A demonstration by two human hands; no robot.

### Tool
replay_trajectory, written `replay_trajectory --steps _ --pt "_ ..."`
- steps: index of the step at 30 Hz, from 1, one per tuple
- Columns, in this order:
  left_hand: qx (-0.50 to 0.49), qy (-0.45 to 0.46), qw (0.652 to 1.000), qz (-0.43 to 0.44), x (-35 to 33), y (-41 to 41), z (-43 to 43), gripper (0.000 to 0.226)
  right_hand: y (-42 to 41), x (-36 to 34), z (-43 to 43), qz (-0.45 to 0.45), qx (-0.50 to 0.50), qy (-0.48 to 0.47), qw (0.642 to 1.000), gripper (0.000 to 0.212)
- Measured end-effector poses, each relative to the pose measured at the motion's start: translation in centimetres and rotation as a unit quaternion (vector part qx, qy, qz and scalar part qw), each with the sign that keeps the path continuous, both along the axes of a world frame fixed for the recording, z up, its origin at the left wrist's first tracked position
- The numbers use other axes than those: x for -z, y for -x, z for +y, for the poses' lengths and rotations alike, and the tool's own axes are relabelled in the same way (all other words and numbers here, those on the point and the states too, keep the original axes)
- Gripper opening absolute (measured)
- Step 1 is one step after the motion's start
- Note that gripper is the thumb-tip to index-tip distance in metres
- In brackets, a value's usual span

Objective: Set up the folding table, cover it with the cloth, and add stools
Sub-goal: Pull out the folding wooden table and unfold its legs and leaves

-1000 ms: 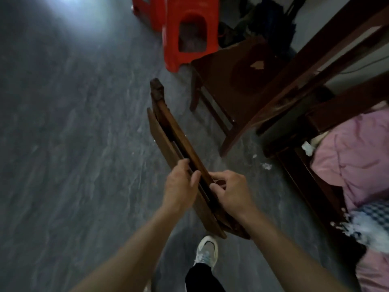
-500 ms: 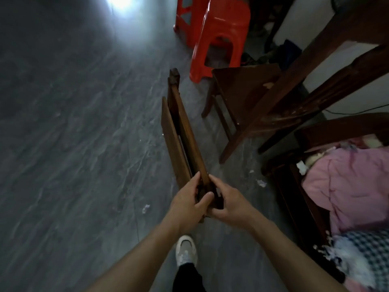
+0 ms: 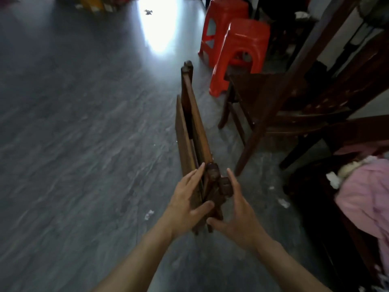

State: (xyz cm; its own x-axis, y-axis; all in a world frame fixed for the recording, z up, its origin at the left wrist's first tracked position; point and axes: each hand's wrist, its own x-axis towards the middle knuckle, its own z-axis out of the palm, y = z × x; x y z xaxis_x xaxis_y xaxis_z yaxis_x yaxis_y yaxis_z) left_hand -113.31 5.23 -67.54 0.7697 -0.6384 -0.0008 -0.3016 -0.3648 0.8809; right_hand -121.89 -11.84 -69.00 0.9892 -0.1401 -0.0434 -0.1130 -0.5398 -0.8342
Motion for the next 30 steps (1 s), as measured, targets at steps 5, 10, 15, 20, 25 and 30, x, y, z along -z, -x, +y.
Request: replay_trajectory --steps 5,10,15,20,25,30 --pt "-0.015 0.029 0.996 -0.082 3.6 -0.1 -0.2 0.084 -0.3 5.5 -0.4 -0.063 -0.032 0.06 0.996 0.121" --pt "-0.075 0.058 0.986 -0.139 7.0 0.6 -1.2 0.079 -1.9 8.8 -0.9 -0.151 -0.029 0.041 0.987 0.106" --pt "-0.132 0.085 0.978 -0.136 8.8 2.0 -2.5 0.075 -2.7 10.8 0.1 -0.208 -0.02 -0.011 0.978 0.105" --pt "-0.158 0.079 0.967 -0.183 9.1 3.9 -2.5 0.061 -2.7 11.1 0.8 -0.212 -0.029 -0.019 0.977 0.1" --pt "-0.159 0.069 0.971 -0.167 9.2 4.1 -2.0 0.06 -2.3 10.8 1.5 -0.216 -0.021 -0.01 0.976 0.096" --pt "-0.105 0.099 0.977 -0.158 10.7 4.8 -1.1 0.076 -1.2 11.1 0.6 -0.213 -0.057 0.029 0.975 0.103"
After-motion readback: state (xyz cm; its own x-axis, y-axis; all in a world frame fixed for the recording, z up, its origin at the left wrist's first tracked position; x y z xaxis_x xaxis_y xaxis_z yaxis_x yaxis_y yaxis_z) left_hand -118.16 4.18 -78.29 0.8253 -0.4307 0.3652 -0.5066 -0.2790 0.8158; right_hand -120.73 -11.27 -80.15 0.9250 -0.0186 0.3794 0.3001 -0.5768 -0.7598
